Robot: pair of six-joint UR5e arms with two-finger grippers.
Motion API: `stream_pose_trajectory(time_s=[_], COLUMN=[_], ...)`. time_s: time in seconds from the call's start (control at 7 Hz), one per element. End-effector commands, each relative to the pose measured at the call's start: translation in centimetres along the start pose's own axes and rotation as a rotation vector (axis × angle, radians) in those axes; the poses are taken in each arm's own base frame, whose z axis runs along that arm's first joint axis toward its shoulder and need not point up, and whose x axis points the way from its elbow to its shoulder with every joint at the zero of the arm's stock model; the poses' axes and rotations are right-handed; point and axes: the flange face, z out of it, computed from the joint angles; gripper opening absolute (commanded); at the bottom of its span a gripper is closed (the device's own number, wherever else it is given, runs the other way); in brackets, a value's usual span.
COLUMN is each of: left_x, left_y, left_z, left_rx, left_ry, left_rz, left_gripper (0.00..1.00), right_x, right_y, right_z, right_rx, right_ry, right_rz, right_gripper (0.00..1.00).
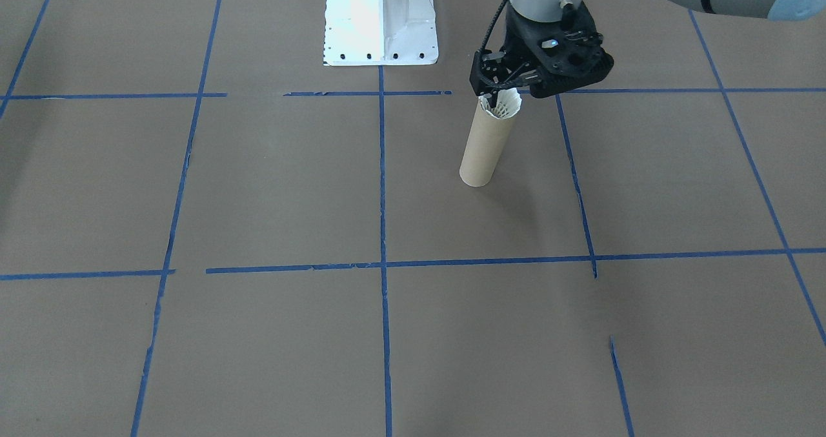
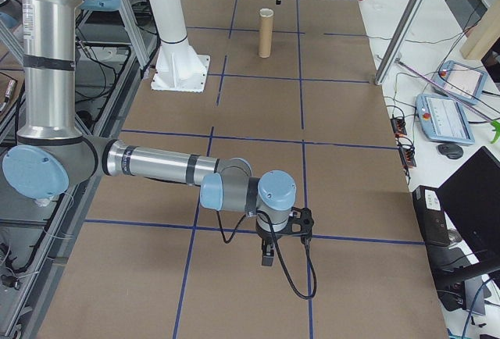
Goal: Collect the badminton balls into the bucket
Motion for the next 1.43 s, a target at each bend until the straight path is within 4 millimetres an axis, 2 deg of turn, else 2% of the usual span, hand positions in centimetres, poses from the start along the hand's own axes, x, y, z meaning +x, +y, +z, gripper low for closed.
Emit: stream_pose_trajectory(time_s=[0.0,0.14,0.29,0.43,0.57,0.71,1.0,1.14,1.29], left_x=[-8.3,-13.3,-20.6,-27.4,-35.3,-43.3,-56.2,-59.2,-61.3], left_y=[-4.6,-7.1,-9.9,-12.4,-13.9,-14.2,-9.6,-6.7,-5.6], left_z=[0.4,0.5,0.0,0.9,2.0,3.3,9.7,12.1,14.3], left_rx=[0.112,0.108,0.115,0.095,0.07,0.066,0.044,0.031,-0.018], left_ry=[0.044,0.03,0.008,-0.035,-0.067,-0.068,0.002,0.0,-0.004], left_rz=[0.181,0.265,0.327,0.38,0.409,0.391,0.336,0.314,0.273], left_gripper=[1.0,1.0,1.0,1.0,1.0,1.0,1.0,1.0,1.0], right_x=[0.0,0.0,0.0,0.0,0.0,0.0,0.0,0.0,0.0], right_y=[0.0,0.1,0.0,0.0,0.0,0.0,0.0,0.0,0.0], right_z=[0.0,0.0,0.0,0.0,0.0,0.0,0.0,0.0,0.0], right_rx=[0.0,-0.001,0.0,0.0,0.0,0.0,0.0,0.0,0.0], right_ry=[0.0,0.0,0.0,0.0,0.0,0.0,0.0,0.0,0.0], right_rz=[0.0,0.001,0.0,0.0,0.0,0.0,0.0,0.0,0.0], right_gripper=[1.0,1.0,1.0,1.0,1.0,1.0,1.0,1.0,1.0])
